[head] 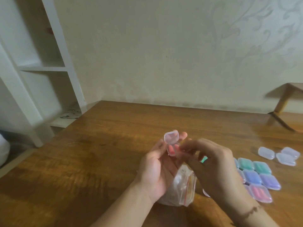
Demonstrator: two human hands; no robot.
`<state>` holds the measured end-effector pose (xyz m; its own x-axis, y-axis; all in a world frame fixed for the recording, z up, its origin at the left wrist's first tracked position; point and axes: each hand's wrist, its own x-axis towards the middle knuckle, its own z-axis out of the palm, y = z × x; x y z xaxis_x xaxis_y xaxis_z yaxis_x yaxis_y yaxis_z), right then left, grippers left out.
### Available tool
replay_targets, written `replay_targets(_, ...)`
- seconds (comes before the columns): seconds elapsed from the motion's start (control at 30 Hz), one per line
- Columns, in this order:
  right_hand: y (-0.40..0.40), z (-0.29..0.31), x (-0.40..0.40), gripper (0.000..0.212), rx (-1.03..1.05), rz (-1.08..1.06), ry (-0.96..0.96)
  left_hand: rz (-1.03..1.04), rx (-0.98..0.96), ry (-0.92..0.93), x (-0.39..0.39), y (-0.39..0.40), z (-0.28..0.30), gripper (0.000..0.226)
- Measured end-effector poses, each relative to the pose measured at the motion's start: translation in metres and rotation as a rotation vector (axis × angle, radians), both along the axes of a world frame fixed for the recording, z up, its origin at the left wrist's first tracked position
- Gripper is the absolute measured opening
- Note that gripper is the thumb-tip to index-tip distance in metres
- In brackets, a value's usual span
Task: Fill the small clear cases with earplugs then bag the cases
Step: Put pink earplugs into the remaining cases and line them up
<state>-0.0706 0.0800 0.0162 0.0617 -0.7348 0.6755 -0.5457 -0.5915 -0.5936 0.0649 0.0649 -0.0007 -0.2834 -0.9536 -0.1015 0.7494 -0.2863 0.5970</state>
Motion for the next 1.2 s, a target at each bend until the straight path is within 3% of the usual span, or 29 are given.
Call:
replay_targets(0.13,-0.008,-0.016,-0.002,0.014,-0.056,-0.057,0.063,0.036,-0.029,-0.004,0.001,-0.001,0.003,0.046)
replay_targets(0.3,-0.009,-0.019,-0.003,0.013,-0.153,-0.162,0.196,0.03,0.002,0.037,0.002,0.0,0.002,0.034)
replay_targets(0.57,-0.01,-0.02,-0.004,0.013,-0.112,-0.124,0.206,-0.038,-0.008,0.005,0.004,-0.003,-0.002,0.041)
replay_targets(0.83,-0.01,-0.012,-0.01,0.014,0.108,-0.145,-0.157,-0.018,-0.158,-0.074,0.004,-0.004,-0.005,0.043)
replay_targets(0.93,-0.013,-0.013,-0.013,0.017,0.197,-0.173,-0.008,-0.021,-0.242,-0.204,0.002,-0.002,-0.002,0.051)
replay_targets(1.03,-0.017,-0.017,-0.018,0.026,0.271,-0.145,0.087,0.021,-0.409,-0.509,-0.001,0.003,-0.001,0.053)
replay_targets(1.2,-0.017,-0.013,-0.022,0.03,0.365,-0.009,0.027,0.115,-0.725,-0.92,0.001,0.005,-0.009,0.062)
